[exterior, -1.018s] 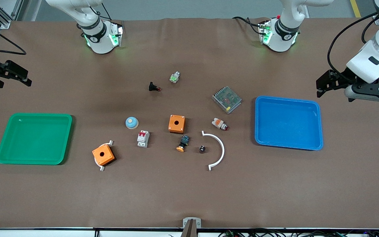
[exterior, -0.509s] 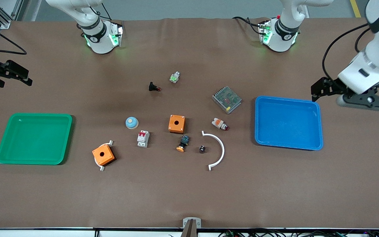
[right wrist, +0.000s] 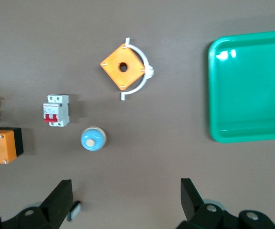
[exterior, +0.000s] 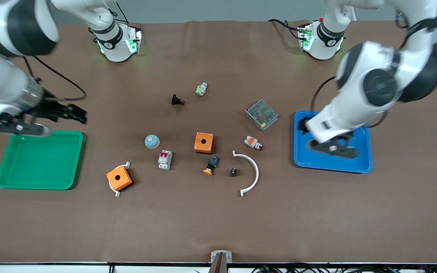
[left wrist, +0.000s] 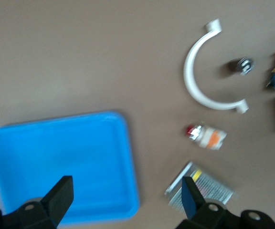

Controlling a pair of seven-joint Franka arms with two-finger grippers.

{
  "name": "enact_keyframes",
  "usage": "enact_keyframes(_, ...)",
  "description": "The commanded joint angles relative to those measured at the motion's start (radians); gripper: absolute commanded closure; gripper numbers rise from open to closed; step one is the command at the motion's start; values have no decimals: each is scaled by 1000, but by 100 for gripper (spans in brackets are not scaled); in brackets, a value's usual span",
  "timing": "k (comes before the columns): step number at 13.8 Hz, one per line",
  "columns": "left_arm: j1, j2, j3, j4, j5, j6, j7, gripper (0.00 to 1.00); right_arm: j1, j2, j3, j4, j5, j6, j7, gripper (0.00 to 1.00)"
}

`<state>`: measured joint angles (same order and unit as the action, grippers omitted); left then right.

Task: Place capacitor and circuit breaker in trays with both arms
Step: 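Grasp the circuit breaker with the right gripper while the left gripper grasps the capacitor, then carry the breaker to the green tray while the left gripper lifts the capacitor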

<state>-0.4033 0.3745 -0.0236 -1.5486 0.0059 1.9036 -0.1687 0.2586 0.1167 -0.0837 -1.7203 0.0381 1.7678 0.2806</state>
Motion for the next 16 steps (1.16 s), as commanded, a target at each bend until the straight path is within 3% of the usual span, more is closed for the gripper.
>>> enact_keyframes(1, -73, 139, 8, 73, 20, 156, -154, 0, 92, 111, -7, 22, -7, 70, 119, 0)
enact_keyframes(4, -135, 292, 5, 159, 43, 274, -317, 0, 183, 222, -7, 13, 0, 212, 257, 0)
enact_keyframes(8, -186, 427, 4, 168, 40, 533, -425, 0, 234, 375, -5, 13, 5, 404, 334, 3)
enact_keyframes(12, -207, 500, 4, 180, 39, 643, -452, 0, 246, 463, -5, 15, 103, 514, 336, 3)
enact_keyframes(16, -219, 521, 4, 185, 39, 666, -502, 16, 266, 517, -7, 18, 101, 562, 325, 15)
